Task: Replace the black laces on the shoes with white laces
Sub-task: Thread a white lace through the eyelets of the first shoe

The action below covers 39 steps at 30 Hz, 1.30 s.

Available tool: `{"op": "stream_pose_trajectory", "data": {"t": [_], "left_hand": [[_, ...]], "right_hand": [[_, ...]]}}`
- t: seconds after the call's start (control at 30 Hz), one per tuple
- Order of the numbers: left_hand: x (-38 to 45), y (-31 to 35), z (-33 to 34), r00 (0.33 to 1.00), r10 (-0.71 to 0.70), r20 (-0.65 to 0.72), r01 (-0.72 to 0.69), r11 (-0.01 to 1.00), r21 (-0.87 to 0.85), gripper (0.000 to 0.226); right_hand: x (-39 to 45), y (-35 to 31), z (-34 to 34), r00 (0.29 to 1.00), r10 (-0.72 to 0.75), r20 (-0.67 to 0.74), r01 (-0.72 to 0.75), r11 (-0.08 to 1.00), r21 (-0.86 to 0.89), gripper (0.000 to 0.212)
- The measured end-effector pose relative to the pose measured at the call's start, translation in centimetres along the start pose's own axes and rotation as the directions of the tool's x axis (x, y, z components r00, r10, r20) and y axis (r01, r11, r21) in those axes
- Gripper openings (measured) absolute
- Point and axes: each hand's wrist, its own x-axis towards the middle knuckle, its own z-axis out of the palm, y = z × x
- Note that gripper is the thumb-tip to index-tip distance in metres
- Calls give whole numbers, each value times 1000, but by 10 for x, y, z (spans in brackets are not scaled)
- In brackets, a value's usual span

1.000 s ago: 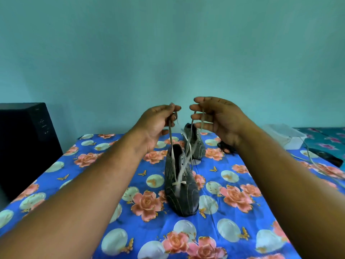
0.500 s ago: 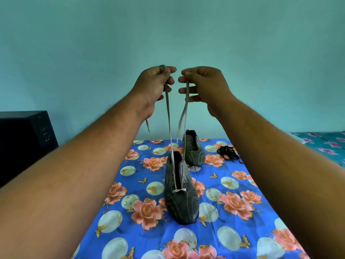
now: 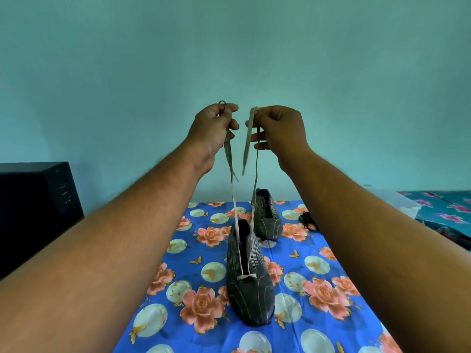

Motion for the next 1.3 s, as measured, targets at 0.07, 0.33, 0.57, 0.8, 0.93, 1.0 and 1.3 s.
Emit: {"op": "stream_pose_trajectory", "data": {"t": [0.07,0.33,0.57,0.8,0.93,1.0,1.3], "left_hand": [[5,6,-1,1000,6,-6,-6,1000,6,27],[35,50,-5,995,92,-22,-91,994,52,31],[45,69,-6,991,127,-45,-126,991,37,35],[43,75,-9,985,134,-107,-134,991,9,29],[41,85,-13,980,143,-141,-147,989,-18,29],[40,92,-14,975,156,-158,-160,987,-19,28],[38,118,-16,959,198,-204,-209,977,-34,26]], "right_hand": [[6,-7,1,1000,4,-1,-4,1000,-19,21],[44,-48,10,997,-64,32,68,986,-150,34],[60,-67,20,986,-164,-7,159,963,-219,39],[60,-71,23,990,-139,-36,134,984,-120,30],[59,-82,25,988,-142,-54,138,988,-75,24],[59,-90,25,985,-162,-56,159,986,-58,22],[57,-118,29,967,-237,-94,238,971,-10,23]]}}
